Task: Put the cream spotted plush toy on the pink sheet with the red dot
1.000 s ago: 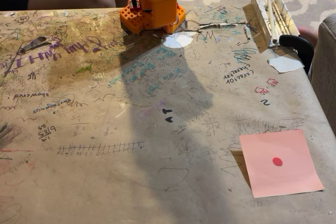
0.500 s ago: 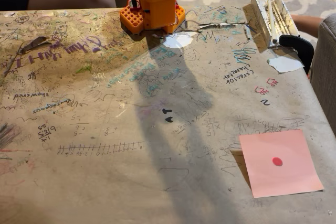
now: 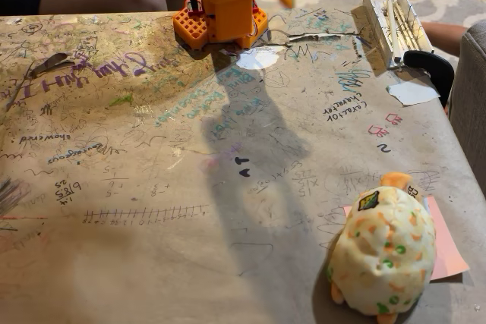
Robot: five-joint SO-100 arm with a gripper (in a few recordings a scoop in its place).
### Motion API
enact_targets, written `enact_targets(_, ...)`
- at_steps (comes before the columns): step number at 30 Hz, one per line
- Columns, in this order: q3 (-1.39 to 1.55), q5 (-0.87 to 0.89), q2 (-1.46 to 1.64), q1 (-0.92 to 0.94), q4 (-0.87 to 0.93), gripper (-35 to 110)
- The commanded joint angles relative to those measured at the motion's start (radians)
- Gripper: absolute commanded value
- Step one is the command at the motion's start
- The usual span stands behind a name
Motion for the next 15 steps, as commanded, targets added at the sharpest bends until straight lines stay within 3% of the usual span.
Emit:
enact_targets(1,0.084,-0.054,0.288,0.035,0.161,33)
enact_targets(5,0.17,-0.138,0.391,0.222,0.147,27)
enact_targets(9,0.321,-0.149,0.495,0.337,0.101,0)
enact_targets(15,0.33,-0.018,0.506,0.339,0.064,0)
